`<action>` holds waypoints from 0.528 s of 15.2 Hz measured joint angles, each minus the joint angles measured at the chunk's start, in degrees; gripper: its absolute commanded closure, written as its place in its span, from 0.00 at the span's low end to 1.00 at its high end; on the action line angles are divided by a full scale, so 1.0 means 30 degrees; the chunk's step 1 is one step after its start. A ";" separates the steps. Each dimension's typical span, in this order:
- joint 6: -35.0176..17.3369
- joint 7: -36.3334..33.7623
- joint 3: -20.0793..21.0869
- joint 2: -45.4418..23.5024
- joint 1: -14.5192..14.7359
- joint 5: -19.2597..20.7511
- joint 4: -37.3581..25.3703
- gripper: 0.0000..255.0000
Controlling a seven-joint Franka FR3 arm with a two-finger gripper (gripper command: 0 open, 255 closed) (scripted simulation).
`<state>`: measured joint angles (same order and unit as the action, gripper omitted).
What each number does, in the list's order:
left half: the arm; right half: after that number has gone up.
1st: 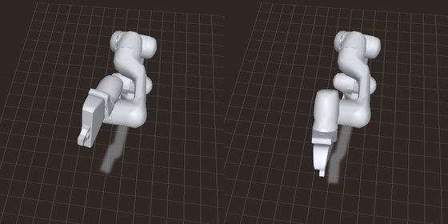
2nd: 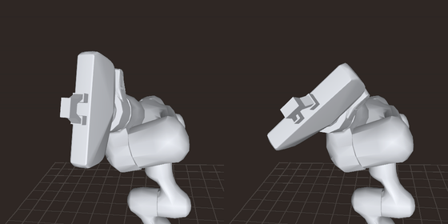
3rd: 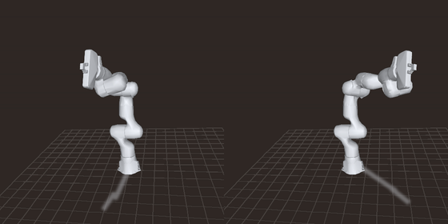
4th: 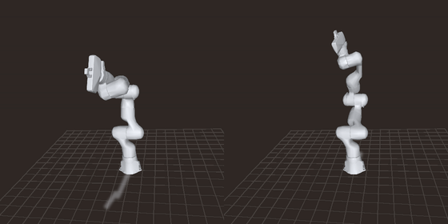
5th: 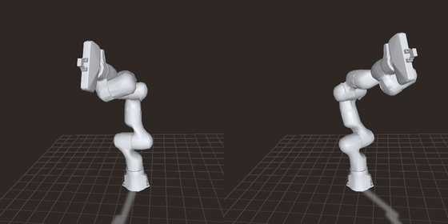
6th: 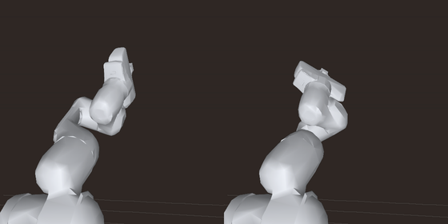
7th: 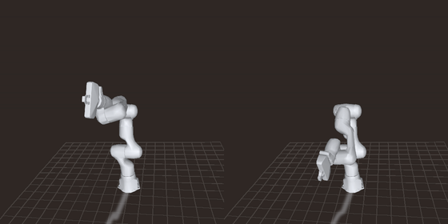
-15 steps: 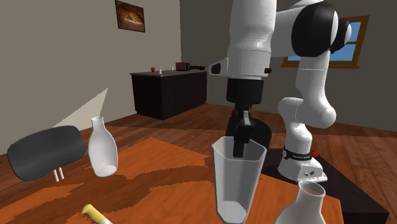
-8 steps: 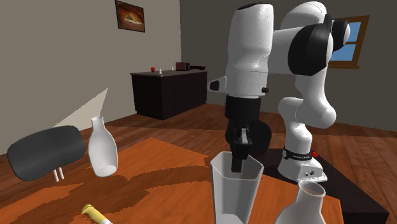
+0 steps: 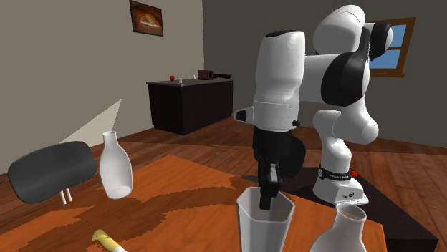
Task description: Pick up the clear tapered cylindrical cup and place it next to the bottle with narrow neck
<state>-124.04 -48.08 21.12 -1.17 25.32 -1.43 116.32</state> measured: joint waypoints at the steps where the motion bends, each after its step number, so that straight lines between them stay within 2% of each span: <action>1: -0.0296 -0.0011 -0.0004 -0.0137 -0.0001 0.0054 0.0165 1.00; 8: -0.2032 -0.0247 0.0026 -0.0835 0.0072 0.0367 0.1247 1.00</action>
<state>-130.13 -48.82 21.20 -3.68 25.54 -0.33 120.06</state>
